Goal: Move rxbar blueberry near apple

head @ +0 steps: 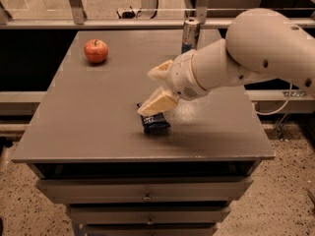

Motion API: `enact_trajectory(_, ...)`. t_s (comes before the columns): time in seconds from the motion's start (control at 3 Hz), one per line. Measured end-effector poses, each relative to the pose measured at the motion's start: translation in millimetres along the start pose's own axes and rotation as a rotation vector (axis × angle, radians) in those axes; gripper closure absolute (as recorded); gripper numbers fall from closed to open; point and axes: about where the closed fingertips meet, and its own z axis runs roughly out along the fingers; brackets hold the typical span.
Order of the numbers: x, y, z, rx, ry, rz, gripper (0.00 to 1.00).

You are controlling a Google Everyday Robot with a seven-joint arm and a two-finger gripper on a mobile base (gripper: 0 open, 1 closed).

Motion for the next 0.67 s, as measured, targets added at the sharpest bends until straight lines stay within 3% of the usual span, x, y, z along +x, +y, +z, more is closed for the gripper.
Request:
enact_trajectory(0.33, 9.6, -3.7, 7.5, 0.045, 0.051, 0.065, 0.00)
enact_trajectory(0.67, 18.7, 1.4, 24.3, 0.062, 0.110, 0.174, 0.00)
